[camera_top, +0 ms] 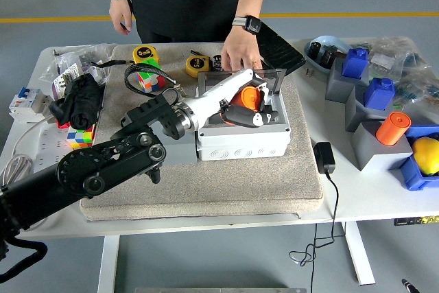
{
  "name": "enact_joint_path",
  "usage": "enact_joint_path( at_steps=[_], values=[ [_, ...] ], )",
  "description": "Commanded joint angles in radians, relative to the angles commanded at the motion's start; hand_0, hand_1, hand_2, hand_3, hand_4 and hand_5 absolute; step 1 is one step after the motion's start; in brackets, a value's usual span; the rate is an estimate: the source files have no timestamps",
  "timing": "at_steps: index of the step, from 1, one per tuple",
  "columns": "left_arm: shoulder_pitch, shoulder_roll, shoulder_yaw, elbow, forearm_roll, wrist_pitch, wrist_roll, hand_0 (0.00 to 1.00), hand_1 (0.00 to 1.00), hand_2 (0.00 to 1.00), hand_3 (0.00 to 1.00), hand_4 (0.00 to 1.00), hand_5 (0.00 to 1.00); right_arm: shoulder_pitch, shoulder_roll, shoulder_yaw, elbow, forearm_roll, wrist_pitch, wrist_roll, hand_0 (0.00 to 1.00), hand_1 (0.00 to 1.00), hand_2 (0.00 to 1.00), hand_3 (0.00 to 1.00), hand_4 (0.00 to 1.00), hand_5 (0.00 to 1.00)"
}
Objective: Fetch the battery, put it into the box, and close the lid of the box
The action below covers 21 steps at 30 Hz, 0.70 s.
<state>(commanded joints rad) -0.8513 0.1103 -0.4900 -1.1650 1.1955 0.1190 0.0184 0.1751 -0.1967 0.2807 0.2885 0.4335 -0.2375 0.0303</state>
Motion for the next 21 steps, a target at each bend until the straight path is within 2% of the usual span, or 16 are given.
enact_joint_path(
  at_steps=[9, 10, 11, 16, 17, 21],
  values=[
    [-0.096, -0.072, 0.063, 0.113, 0.013, -0.013, 0.034, 0.212, 0.109, 0.108, 0.146, 0.006, 0.002, 0.0, -0.003, -0.002, -0.001, 0.006, -0.003, 0.005, 0.666, 0.637, 0.642, 0.537, 0.883, 0.433],
    [-0.106, -0.081, 0.069, 0.132, 0.017, -0.018, 0.045, 0.212, 0.109, 0.108, 0.146, 0.006, 0.002, 0.001, -0.004, -0.002, 0.0, 0.006, -0.004, 0.005, 0.666, 0.637, 0.642, 0.537, 0.883, 0.433],
    [-0.111, -0.086, 0.073, 0.143, 0.019, -0.02, 0.051, 0.217, 0.121, 0.112, 0.153, 0.073, 0.002, 0.001, -0.005, -0.002, 0.0, 0.006, -0.004, 0.005, 0.666, 0.637, 0.642, 0.538, 0.883, 0.434],
    [-0.128, -0.108, 0.086, 0.199, 0.037, -0.027, 0.12, 0.217, 0.121, 0.112, 0.153, 0.073, 0.002, 0.002, -0.006, -0.006, 0.0, 0.011, -0.004, 0.007, 0.666, 0.637, 0.642, 0.538, 0.883, 0.434],
    [-0.129, -0.11, 0.086, 0.208, 0.04, -0.028, 0.133, 0.218, 0.139, 0.124, 0.164, 0.338, 0.002, 0.002, -0.006, -0.005, 0.0, 0.011, -0.005, 0.007, 0.666, 0.637, 0.642, 0.537, 0.883, 0.435],
    [-0.131, -0.11, 0.078, 0.22, 0.049, -0.03, 0.174, 0.218, 0.139, 0.124, 0.164, 0.338, 0.002, 0.002, -0.006, -0.001, 0.001, 0.009, -0.006, 0.009, 0.666, 0.637, 0.642, 0.537, 0.883, 0.435]
  ],
)
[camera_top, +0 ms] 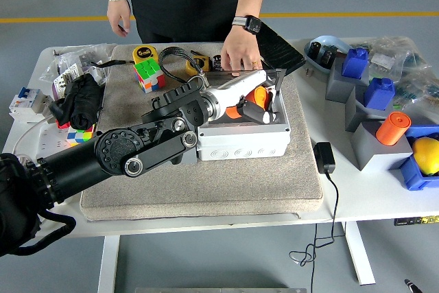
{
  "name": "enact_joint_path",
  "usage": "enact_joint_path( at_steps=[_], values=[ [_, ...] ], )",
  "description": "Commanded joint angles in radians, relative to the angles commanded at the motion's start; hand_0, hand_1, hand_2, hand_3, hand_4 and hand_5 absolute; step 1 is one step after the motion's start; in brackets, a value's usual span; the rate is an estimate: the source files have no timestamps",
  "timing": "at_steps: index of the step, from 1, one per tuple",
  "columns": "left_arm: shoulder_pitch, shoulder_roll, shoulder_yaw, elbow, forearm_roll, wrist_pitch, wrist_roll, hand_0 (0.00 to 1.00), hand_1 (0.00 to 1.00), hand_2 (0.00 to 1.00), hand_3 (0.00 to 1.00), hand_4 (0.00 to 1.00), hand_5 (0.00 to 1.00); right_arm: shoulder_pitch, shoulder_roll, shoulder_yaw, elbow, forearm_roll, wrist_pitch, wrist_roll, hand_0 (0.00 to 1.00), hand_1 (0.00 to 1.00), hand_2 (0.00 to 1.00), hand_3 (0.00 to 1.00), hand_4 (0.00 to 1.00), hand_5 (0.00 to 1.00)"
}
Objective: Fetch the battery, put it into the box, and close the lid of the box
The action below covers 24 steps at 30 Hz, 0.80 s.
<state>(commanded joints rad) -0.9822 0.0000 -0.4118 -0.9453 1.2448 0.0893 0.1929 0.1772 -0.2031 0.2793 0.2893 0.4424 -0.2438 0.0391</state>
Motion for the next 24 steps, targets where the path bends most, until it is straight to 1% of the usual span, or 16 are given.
enact_joint_path(
  at_steps=[1, 2, 4, 8, 9, 13, 14, 20, 21, 24],
  values=[
    [-0.001, 0.0, -0.001, 0.0, 0.003, -0.001, 0.01, 0.218, 0.139, 0.124, 0.164, 0.338, 0.002, 0.0, 0.0, 0.0, 0.0, 0.0, 0.0, 0.0, 0.666, 0.637, 0.642, 0.537, 0.883, 0.435],
    [-0.002, 0.0, -0.003, -0.001, 0.008, 0.0, 0.029, 0.206, 0.153, 0.137, 0.192, 0.514, 0.002, 0.0, 0.0, 0.0, 0.0, 0.0, -0.001, 0.0, 0.666, 0.637, 0.642, 0.536, 0.883, 0.436],
    [-0.003, 0.0, -0.009, -0.002, 0.013, -0.002, 0.054, 0.206, 0.153, 0.137, 0.192, 0.514, 0.002, 0.001, 0.0, 0.001, 0.0, -0.002, -0.001, -0.001, 0.666, 0.637, 0.642, 0.536, 0.883, 0.436],
    [-0.003, 0.0, -0.015, 0.0, 0.013, -0.004, 0.061, 0.206, 0.153, 0.137, 0.192, 0.514, 0.002, 0.002, 0.0, 0.0, 0.001, -0.004, -0.002, 0.0, 0.666, 0.637, 0.642, 0.536, 0.883, 0.436],
    [-0.002, 0.0, -0.015, 0.001, 0.013, -0.004, 0.06, 0.239, 0.259, 0.269, 0.328, 0.791, 0.002, 0.002, 0.0, 0.0, 0.001, -0.004, -0.003, 0.0, 0.666, 0.637, 0.641, 0.537, 0.881, 0.438],
    [0.001, 0.0, -0.015, 0.003, 0.015, -0.01, 0.053, 0.239, 0.259, 0.269, 0.328, 0.791, 0.002, 0.001, 0.001, 0.001, 0.001, -0.003, -0.003, 0.001, 0.666, 0.637, 0.641, 0.537, 0.881, 0.438],
    [0.002, 0.0, -0.014, 0.003, 0.016, -0.012, 0.049, 0.324, 0.437, 0.462, 0.524, 0.885, 0.002, 0.001, 0.001, 0.001, 0.002, -0.003, -0.003, 0.002, 0.666, 0.637, 0.638, 0.536, 0.881, 0.438],
    [0.004, 0.0, -0.013, 0.003, 0.025, -0.024, 0.038, 0.324, 0.437, 0.462, 0.524, 0.885, 0.002, 0.001, 0.001, 0.008, 0.003, -0.009, -0.004, 0.004, 0.666, 0.637, 0.638, 0.536, 0.881, 0.438],
    [0.004, 0.0, -0.013, 0.003, 0.026, -0.026, 0.037, 0.401, 0.542, 0.547, 0.591, 0.998, 0.079, 0.002, 0.001, 0.008, 0.003, -0.009, -0.004, 0.004, 0.668, 0.637, 0.64, 0.537, 0.882, 0.437],
    [0.004, 0.0, -0.016, 0.001, 0.033, -0.033, 0.037, 0.401, 0.542, 0.547, 0.591, 0.998, 0.079, 0.001, 0.001, 0.009, 0.003, -0.01, -0.004, 0.005, 0.668, 0.637, 0.64, 0.537, 0.882, 0.437]
  ],
)
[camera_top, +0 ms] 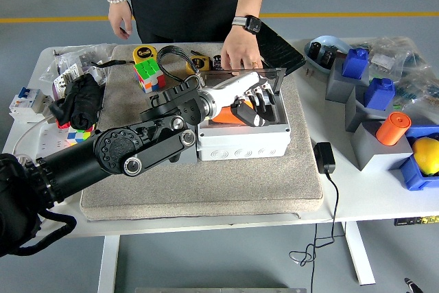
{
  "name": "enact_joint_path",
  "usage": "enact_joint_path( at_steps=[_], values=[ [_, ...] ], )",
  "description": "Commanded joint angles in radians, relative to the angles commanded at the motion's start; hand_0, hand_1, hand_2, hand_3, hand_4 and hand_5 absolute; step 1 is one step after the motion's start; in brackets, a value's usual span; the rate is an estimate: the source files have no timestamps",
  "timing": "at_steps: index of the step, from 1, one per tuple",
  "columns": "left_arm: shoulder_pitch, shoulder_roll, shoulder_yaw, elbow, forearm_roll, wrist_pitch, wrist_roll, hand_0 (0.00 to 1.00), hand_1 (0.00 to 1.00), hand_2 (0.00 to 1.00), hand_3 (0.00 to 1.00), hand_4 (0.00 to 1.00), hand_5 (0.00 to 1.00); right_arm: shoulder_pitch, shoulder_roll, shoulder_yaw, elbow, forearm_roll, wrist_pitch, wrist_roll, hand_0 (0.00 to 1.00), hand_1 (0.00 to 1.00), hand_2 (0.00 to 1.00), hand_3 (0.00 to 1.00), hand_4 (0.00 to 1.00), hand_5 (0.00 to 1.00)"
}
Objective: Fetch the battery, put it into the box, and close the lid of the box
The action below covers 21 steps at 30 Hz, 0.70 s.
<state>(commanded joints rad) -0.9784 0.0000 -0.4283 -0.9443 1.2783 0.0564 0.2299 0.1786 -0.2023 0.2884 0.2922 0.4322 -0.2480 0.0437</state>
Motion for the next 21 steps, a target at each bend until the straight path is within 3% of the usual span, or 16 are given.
enact_joint_path(
  at_steps=[9, 17, 21],
  values=[
    [0.008, 0.0, -0.038, -0.033, -0.001, 0.001, -0.008, 0.381, 0.549, 0.557, 0.596, 0.998, 0.108, 0.0, 0.0, -0.002, 0.0, 0.001, -0.001, 0.003, 0.669, 0.636, 0.641, 0.536, 0.882, 0.438],
    [0.024, 0.014, -0.121, -0.161, -0.015, 0.006, -0.014, 0.381, 0.548, 0.557, 0.595, 0.998, 0.119, 0.001, 0.0, 0.001, 0.001, -0.001, -0.001, 0.005, 0.669, 0.635, 0.639, 0.536, 0.882, 0.436],
    [0.03, 0.022, -0.161, -0.208, -0.035, 0.035, -0.048, 0.378, 0.544, 0.554, 0.584, 0.998, 0.139, 0.0, 0.001, 0.001, 0.001, -0.001, -0.001, 0.006, 0.669, 0.636, 0.636, 0.535, 0.879, 0.433]
  ],
)
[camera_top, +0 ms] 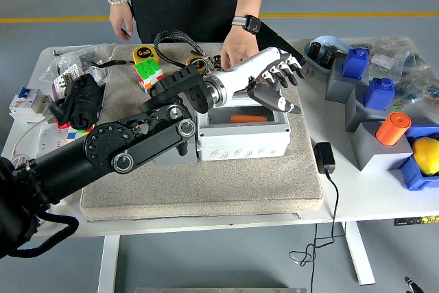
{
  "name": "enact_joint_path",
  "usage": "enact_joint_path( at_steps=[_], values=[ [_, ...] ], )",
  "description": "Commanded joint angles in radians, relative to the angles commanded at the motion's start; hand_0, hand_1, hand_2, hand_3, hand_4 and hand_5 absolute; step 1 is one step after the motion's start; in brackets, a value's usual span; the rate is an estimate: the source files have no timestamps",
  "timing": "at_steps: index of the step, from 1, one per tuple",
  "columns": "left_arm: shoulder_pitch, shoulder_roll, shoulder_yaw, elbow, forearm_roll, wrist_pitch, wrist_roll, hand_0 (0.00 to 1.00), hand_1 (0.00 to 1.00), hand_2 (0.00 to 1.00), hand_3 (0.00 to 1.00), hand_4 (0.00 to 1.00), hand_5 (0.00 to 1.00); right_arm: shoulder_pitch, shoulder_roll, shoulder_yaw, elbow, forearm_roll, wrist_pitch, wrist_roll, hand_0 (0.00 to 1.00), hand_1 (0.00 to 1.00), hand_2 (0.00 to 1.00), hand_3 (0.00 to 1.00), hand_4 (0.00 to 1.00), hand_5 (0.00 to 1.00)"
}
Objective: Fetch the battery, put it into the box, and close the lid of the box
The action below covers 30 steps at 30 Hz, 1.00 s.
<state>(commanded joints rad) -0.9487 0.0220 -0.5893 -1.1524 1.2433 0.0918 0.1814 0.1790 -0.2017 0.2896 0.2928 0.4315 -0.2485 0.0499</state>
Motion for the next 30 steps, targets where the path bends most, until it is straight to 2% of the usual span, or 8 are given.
enact_joint_path(
  at_steps=[5, 6, 11, 12, 21, 23, 24, 30],
  values=[
    [0.005, 0.008, -0.047, -0.004, -0.029, 0.05, -0.059, 0.378, 0.544, 0.554, 0.584, 0.998, 0.139, 0.0, 0.0, -0.001, 0.0, 0.0, -0.001, 0.0, 0.669, 0.636, 0.636, 0.535, 0.879, 0.433],
    [0.006, 0.009, -0.055, 0.005, -0.03, 0.053, -0.064, 0.681, 0.689, 0.628, 0.614, 0.998, 0.17, 0.0, 0.0, -0.001, 0.0, 0.0, -0.001, 0.001, 0.67, 0.636, 0.633, 0.535, 0.877, 0.431],
    [0.01, 0.017, -0.09, 0.061, 0.0, 0.047, -0.051, 0.681, 0.689, 0.628, 0.614, 0.998, 0.17, 0.001, 0.0, -0.002, 0.001, 0.002, -0.001, 0.001, 0.67, 0.636, 0.633, 0.535, 0.877, 0.431],
    [0.011, 0.019, -0.094, 0.07, 0.008, 0.04, -0.041, 0.787, 0.78, 0.752, 0.752, 0.998, 0.219, 0.001, 0.0, -0.003, 0.001, 0.004, 0.0, 0.001, 0.668, 0.635, 0.633, 0.534, 0.877, 0.43],
    [0.026, 0.03, -0.09, 0.113, 0.086, -0.056, 0.084, 0.795, 0.796, 0.768, 0.77, 0.998, 0.269, 0.002, 0.001, 0.0, 0.002, 0.001, -0.002, 0.002, 0.668, 0.636, 0.633, 0.534, 0.877, 0.429],
    [0.031, 0.035, -0.089, 0.104, 0.095, -0.077, 0.105, 0.795, 0.796, 0.768, 0.77, 0.998, 0.269, 0.001, 0.001, 0.002, 0.002, 0.002, -0.002, 0.002, 0.668, 0.636, 0.633, 0.534, 0.877, 0.429],
    [0.034, 0.038, -0.091, 0.096, 0.095, -0.089, 0.118, 0.785, 0.795, 0.761, 0.769, 0.998, 0.351, 0.0, 0.002, 0.002, 0.002, 0.002, -0.002, 0.002, 0.668, 0.636, 0.633, 0.534, 0.877, 0.428],
    [0.055, 0.052, -0.104, 0.047, 0.087, -0.14, 0.169, 0.77, 0.784, 0.744, 0.76, 0.998, 0.359, -0.002, 0.002, 0.011, 0.005, -0.01, -0.005, 0.004, 0.67, 0.635, 0.632, 0.534, 0.876, 0.426]
  ],
)
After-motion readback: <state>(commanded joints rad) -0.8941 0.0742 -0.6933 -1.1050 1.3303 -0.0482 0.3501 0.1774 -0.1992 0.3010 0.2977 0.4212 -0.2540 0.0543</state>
